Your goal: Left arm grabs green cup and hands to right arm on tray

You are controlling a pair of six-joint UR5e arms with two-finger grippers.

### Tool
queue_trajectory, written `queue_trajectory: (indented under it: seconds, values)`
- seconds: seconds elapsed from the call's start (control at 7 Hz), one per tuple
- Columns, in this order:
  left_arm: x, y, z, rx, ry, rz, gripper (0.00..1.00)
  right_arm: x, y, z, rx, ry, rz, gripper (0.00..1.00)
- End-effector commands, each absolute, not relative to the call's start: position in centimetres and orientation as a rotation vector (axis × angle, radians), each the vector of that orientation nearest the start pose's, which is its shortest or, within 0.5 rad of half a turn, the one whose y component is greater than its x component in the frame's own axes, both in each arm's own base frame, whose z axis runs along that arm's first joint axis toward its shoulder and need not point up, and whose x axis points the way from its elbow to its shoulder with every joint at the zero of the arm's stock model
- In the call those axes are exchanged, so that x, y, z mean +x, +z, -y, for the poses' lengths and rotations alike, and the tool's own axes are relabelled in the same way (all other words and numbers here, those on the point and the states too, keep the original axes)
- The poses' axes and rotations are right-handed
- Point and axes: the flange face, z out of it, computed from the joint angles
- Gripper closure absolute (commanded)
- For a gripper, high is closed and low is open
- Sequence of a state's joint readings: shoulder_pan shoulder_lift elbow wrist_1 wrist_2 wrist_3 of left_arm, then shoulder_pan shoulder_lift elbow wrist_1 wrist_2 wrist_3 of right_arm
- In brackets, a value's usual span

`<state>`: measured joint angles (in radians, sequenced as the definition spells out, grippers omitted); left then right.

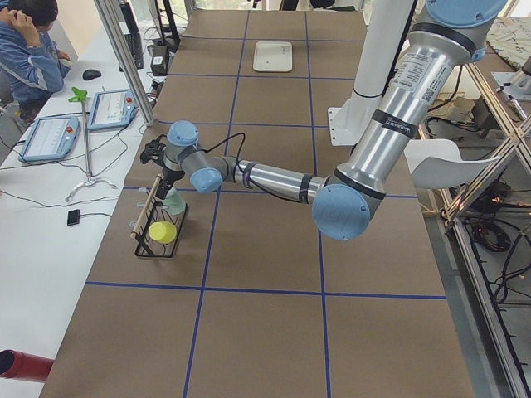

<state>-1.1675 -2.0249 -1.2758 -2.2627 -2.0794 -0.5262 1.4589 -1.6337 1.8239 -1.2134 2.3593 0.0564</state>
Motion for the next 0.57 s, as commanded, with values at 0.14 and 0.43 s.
queue_trajectory:
  seconds: [0.14, 0.43]
  values:
    - [20.19, 47.22, 68.37, 0.514, 0.1, -0.793, 0.0, 0.86, 51.98, 48.4, 0.454, -0.268, 0.81, 0.0]
    - [20.66, 47.58, 68.45, 0.526, 0.091, -0.761, 0.0, 0.86, 51.98, 48.4, 0.454, -0.268, 0.81, 0.0]
